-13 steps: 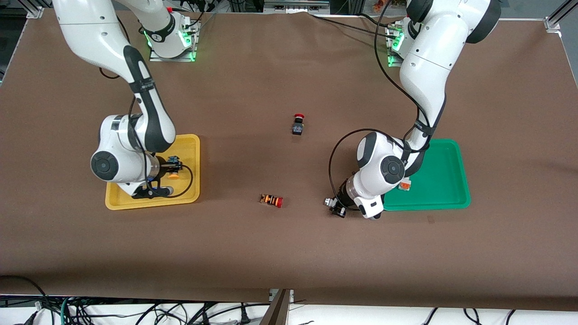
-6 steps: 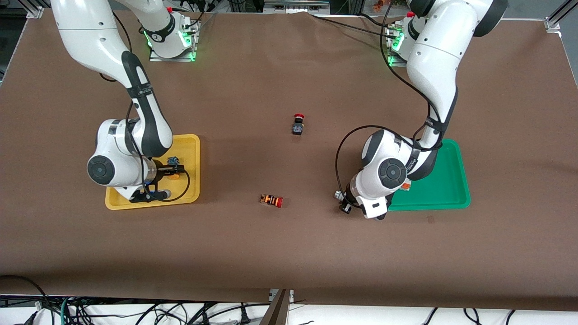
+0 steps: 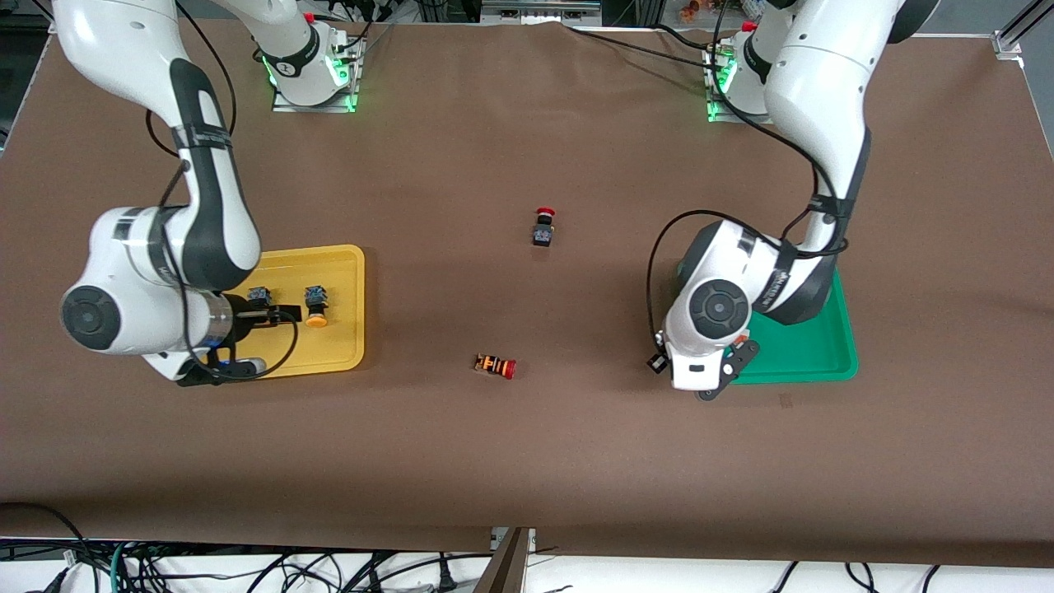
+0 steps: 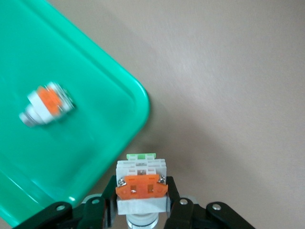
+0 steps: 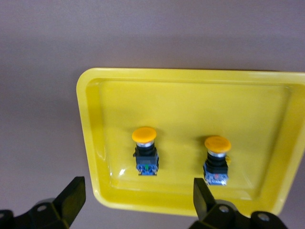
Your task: Place green and yellow buttons in trays
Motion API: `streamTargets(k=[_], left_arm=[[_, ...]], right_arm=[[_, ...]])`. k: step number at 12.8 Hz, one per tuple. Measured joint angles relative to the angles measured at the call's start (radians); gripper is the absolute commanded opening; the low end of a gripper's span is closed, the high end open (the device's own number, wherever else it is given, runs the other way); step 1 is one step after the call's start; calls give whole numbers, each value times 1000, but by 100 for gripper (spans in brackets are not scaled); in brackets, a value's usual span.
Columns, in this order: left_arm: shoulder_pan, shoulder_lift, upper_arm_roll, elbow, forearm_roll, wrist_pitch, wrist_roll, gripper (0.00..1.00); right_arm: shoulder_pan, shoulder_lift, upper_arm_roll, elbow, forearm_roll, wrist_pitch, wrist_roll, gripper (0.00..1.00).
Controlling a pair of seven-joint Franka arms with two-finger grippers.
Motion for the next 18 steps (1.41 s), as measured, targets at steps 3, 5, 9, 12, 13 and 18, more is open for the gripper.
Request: streamTargets(k=[3, 5, 9, 12, 13, 18], left_arm=[[81, -27, 3, -1, 0, -80, 288, 10], [125, -29, 4, -4, 0, -100, 447, 10], [226, -28, 5, -18, 1, -116, 810, 10], [304, -23, 5, -42, 1, -115, 1037, 9], [320, -14, 5, -55, 1, -108, 1083, 9], [334, 17, 3, -202, 1, 107, 1127, 88]], right_arm=[[-1, -14, -6, 66, -68, -65, 0, 100], [-14, -65, -1, 73, -90, -109, 1, 100], [-190, -265, 175, 17, -170, -175, 1, 100], [-262, -429, 260, -64, -206, -197, 0, 100], [-271, -466, 269, -76, -214, -207, 0, 100], [-295, -550, 274, -90, -236, -282, 0, 100]])
